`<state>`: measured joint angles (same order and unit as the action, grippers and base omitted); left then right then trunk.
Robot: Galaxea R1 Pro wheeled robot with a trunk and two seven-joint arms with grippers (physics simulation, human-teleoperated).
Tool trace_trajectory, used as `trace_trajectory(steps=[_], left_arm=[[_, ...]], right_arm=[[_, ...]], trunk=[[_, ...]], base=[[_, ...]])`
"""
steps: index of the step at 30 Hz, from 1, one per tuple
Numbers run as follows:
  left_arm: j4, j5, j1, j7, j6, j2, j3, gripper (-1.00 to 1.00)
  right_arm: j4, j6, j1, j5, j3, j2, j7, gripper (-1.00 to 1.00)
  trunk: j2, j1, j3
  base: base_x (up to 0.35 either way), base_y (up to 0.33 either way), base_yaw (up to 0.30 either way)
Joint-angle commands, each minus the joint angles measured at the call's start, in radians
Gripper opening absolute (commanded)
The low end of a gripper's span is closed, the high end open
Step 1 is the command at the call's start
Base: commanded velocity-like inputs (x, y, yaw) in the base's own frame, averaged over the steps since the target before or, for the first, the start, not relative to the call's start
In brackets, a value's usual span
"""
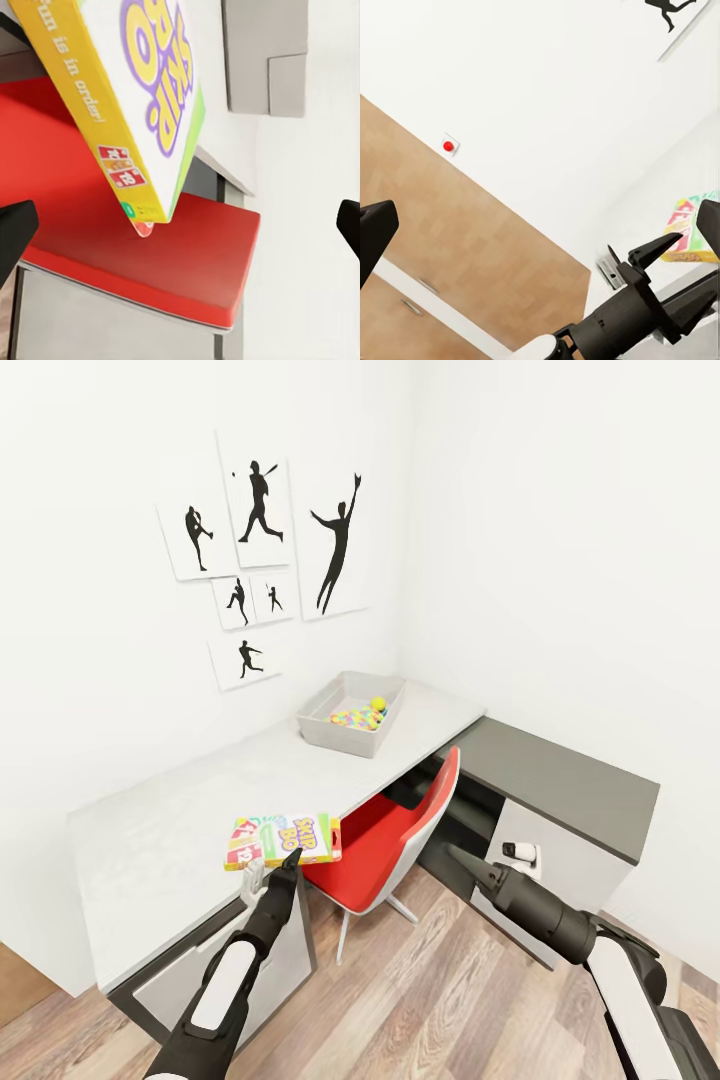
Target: Put all the toys in the child's room - the three board games (two on the bed and one on the table), the two jigsaw puzzles on the table, and the tennis ball on the table - inside the toy box on the table in the child's room.
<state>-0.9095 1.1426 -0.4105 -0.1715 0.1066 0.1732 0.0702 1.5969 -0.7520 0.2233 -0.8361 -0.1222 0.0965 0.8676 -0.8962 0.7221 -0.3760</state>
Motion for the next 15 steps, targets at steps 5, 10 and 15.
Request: trace_trajectory(steps=[5,10,15], left_arm=[[0.000,0.010,-0.001,-0.008,0.010,0.001,0.006,1.00],[0.000,0.011,-0.001,-0.008,0.010,0.001,0.006,1.00],[0.000,0.014,-0.001,-0.008,0.010,0.001,0.005,1.00]], right_arm=[[0.000,-0.006,0.001,0.019,-0.002,-0.001,0.001,1.00],[0.000,-0.006,0.001,0.027,-0.001,-0.001,0.001,1.00],[0.000,-0.006,0.001,0.029,-0.002,-0.001,0.001,1.00]], trunk=[[-0.008,0.004,-0.004],[-0.043,0.023,-0.020],[-0.078,0.042,-0.036]], base=[[0.000,0.000,0.000],[0.000,0.000,0.000],[0.000,0.000,0.000]])
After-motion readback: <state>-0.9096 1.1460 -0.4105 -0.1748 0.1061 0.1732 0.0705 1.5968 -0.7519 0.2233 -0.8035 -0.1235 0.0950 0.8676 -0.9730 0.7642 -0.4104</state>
